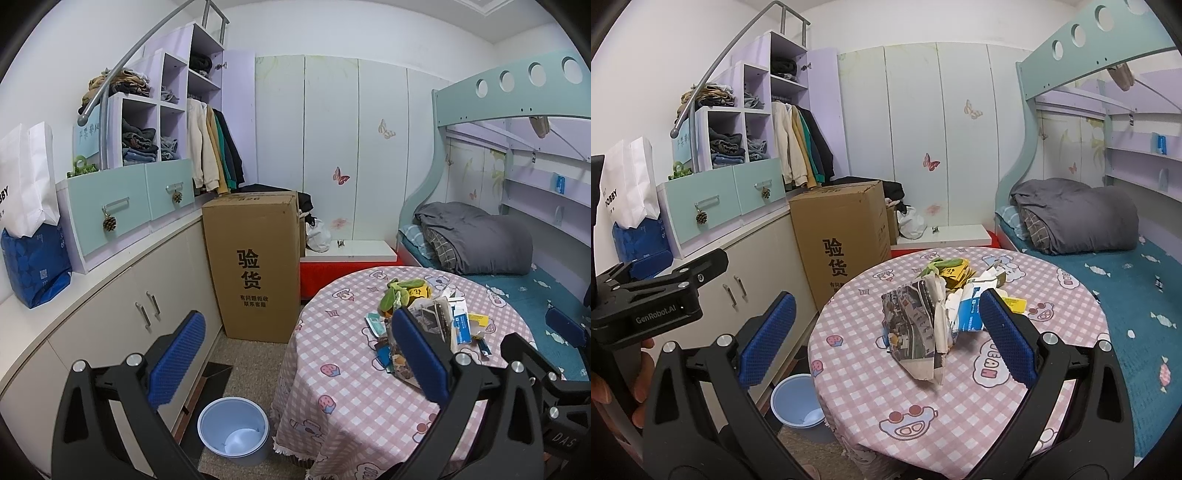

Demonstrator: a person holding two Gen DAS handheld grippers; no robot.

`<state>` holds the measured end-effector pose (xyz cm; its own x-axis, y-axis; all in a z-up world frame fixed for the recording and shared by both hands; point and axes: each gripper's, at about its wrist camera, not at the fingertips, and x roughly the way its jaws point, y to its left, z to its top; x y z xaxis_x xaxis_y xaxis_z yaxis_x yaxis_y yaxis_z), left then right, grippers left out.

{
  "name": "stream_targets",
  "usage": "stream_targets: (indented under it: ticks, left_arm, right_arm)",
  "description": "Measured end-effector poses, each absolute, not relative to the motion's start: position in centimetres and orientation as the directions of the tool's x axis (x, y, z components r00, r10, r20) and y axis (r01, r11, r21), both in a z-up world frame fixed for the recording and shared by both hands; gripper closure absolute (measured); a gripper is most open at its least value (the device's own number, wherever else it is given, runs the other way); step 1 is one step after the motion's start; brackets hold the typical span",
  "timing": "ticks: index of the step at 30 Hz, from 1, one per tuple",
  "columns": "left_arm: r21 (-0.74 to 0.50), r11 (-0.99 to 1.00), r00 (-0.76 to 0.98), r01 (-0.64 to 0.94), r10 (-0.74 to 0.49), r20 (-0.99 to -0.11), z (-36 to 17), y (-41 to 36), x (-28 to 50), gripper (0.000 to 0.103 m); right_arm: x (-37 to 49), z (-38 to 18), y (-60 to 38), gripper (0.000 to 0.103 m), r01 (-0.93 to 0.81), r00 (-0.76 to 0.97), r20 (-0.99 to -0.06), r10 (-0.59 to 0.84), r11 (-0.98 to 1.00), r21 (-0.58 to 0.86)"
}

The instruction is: Collect trash

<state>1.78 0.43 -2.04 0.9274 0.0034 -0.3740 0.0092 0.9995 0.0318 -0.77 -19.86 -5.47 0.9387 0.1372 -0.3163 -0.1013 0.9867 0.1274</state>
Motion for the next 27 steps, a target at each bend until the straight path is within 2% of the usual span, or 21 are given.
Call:
stream_targets:
  ticks: [21, 27]
  left_arm:
    - [0.052, 0.999, 0.907, 0.009, 0.014, -0.422, -2.8, -1.0, 3.5, 0.004]
    - [0.066, 0.998, 0.892, 0.021, 0.011, -0.452, -3.7, -2.1, 4.5, 0.004]
  right_arm:
    - [0.4, -6.5, -21.5, 0.006, -0.118, 0.926, -0.333, 0.179, 0.973, 0.196]
    - [1.3, -7.7, -22.9, 0.006, -0.080, 0.916, -0.368, 0.161, 0.971, 0.226]
